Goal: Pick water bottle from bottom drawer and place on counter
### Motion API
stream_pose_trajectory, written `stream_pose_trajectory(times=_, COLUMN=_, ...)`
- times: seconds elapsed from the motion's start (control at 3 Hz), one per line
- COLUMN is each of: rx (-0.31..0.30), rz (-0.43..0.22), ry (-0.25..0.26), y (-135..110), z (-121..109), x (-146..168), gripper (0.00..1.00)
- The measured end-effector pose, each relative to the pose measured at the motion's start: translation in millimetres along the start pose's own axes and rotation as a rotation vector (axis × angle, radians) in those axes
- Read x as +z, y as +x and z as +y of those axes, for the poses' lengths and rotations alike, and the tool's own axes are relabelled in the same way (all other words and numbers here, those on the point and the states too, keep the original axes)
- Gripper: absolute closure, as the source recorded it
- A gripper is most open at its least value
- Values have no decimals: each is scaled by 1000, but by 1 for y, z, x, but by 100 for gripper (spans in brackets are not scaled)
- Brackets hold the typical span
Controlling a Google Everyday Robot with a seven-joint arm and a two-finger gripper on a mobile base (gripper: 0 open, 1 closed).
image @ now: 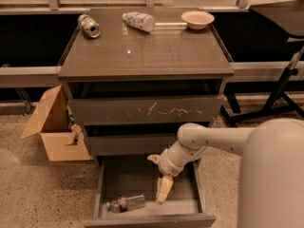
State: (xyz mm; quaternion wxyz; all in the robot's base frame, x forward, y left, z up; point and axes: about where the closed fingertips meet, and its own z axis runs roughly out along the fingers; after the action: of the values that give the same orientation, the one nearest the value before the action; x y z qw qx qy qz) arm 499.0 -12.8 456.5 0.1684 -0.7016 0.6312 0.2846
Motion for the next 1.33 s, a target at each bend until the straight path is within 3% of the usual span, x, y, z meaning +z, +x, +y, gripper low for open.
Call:
stream_pose_trajectory(times=0.33, rx=-3, rz=51, ry=9, y=13, z=-21, x=46, gripper=0)
stream_pose_trajectory(times=0.67, rx=-18, rz=97, ry=53, y=25, z=-35, x=79, gripper=0)
stream_pose_trajectory(times=1.33, rx=-60, rz=120, ry=98, y=40, z=-57, x=140, gripper=0)
